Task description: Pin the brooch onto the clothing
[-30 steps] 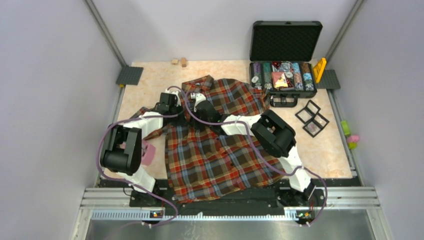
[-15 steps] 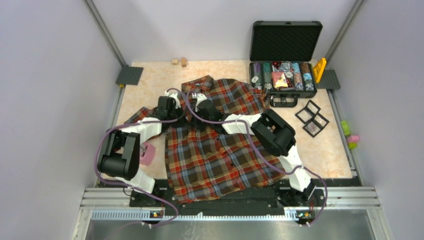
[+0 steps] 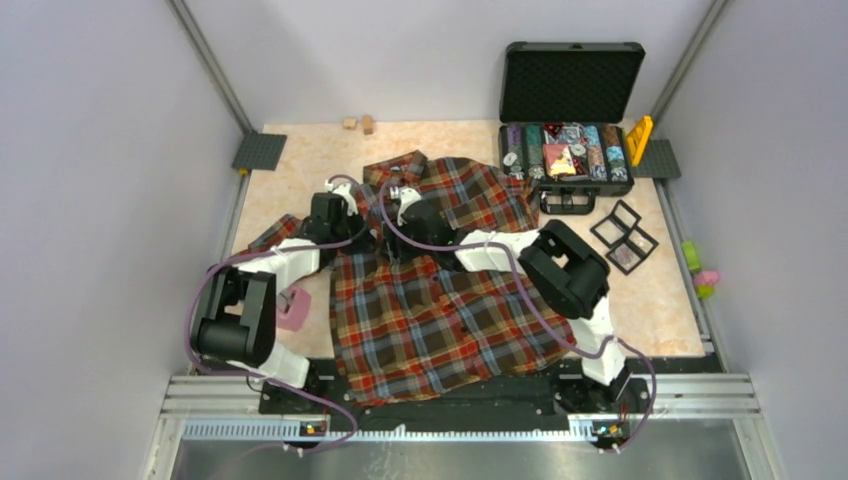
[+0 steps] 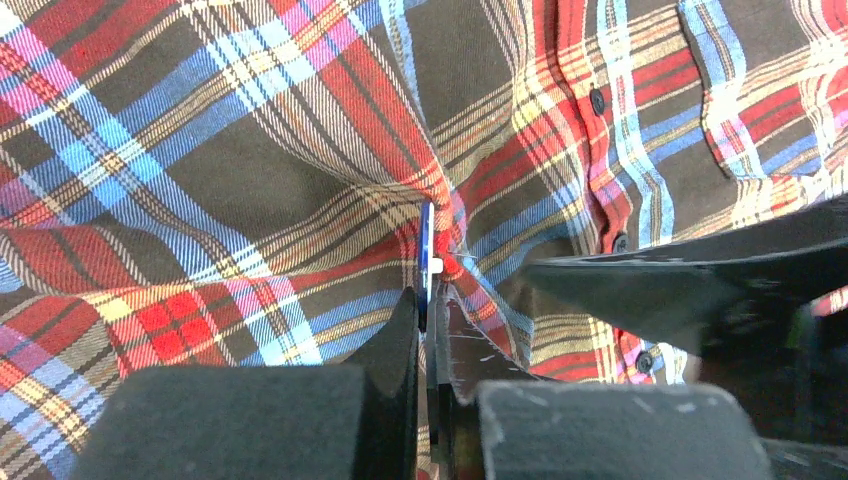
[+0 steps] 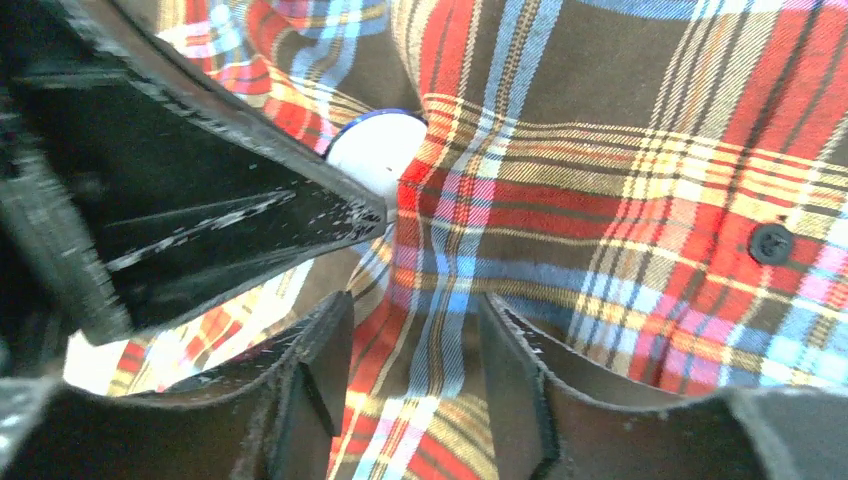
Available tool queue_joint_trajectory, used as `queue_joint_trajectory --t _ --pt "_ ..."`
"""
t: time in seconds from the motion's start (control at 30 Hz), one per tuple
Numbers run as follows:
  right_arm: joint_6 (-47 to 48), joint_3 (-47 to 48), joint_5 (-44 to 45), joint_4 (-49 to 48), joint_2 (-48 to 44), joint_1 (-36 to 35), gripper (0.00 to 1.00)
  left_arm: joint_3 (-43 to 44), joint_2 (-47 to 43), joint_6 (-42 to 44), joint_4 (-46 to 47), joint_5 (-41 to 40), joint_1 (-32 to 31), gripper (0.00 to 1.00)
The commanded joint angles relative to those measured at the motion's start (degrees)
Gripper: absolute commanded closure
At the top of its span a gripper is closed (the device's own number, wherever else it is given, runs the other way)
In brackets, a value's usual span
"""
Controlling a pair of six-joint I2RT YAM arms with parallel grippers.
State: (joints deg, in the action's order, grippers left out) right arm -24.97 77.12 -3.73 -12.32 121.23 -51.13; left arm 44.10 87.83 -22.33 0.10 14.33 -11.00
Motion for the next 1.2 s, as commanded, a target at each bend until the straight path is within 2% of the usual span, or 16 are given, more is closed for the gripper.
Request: queue_joint_trajectory --t 0.0,0.2,0.37,0.6,0.9,1.17 --pt "2.9 -3.7 0.6 -1.6 -9.9 1.2 0.47 -2.3 -4.1 1.6 3.9 2.5 0.9 1.00" --pt "4.9 -10.1 -2.6 -4.1 -15.0 4.7 0.41 -5.9 -7.7 4.7 8.0 7.9 2.4 1.00" --pt "6.8 -14.6 -13.7 -10.7 -15.9 8.3 0.42 -7.9 -9.3 7.3 11.4 15.9 3.5 1.00" --pt "12.3 -13.8 -20.1 -12.0 -12.7 8.9 0.46 -8.8 -7.1 9.4 15.1 27.8 4.7 1.00" --pt "12.5 -11.8 -24.6 -14.5 -9.1 9.2 0.46 -8.7 -6.6 11.8 14.8 32.7 4.9 1.00" --pt "9.4 -11.5 -29.7 -18.4 -8.5 11.2 0.49 -8.6 -7.2 12.5 14.1 33.4 4.9 1.00"
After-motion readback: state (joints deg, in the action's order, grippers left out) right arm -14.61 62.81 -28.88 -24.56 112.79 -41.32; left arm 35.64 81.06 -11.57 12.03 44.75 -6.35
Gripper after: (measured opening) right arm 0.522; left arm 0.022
